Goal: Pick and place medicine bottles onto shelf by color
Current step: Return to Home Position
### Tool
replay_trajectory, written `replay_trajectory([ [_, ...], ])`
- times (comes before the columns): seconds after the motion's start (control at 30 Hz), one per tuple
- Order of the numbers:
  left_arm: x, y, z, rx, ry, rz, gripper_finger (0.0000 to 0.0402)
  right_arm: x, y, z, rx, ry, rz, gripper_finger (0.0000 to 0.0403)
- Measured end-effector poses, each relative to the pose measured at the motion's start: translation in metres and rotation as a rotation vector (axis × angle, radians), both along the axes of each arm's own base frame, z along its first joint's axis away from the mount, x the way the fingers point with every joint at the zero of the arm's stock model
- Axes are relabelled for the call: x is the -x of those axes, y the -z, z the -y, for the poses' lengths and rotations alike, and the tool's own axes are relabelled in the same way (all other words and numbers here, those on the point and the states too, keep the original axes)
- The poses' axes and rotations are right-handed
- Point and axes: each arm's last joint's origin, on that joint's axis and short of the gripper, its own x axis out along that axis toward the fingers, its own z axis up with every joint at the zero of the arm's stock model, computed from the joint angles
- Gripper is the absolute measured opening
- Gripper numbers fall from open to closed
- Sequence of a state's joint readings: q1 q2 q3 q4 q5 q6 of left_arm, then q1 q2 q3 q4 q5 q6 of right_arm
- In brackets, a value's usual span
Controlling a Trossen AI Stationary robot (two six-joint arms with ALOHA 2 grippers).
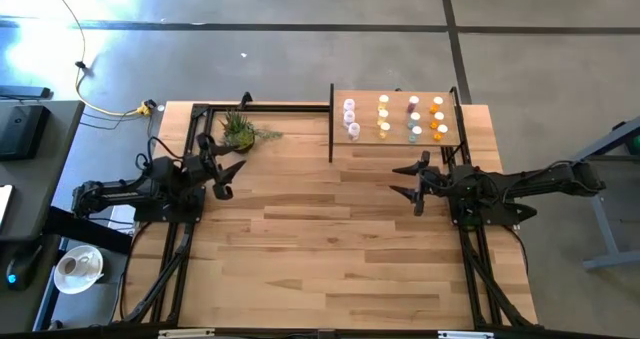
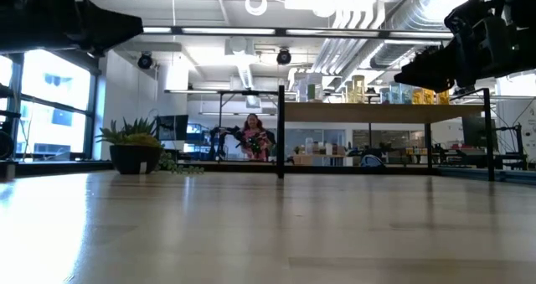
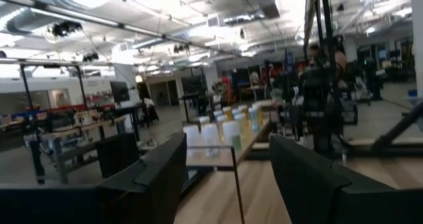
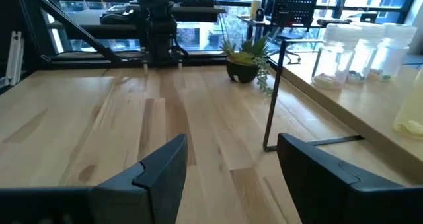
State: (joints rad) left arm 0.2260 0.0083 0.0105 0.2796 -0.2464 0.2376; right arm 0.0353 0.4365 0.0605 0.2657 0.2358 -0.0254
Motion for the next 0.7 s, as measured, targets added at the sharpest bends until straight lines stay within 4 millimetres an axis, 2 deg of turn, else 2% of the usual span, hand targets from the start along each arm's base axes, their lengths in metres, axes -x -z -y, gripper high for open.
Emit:
replay_trajectory([
  [0.7,-0.0004,0.0027,-0.0001,0.007,0.000,-0.031,0.0207,-0.0001,0.0009,0.0000,-0.161,0.019,0.023,0.0224],
])
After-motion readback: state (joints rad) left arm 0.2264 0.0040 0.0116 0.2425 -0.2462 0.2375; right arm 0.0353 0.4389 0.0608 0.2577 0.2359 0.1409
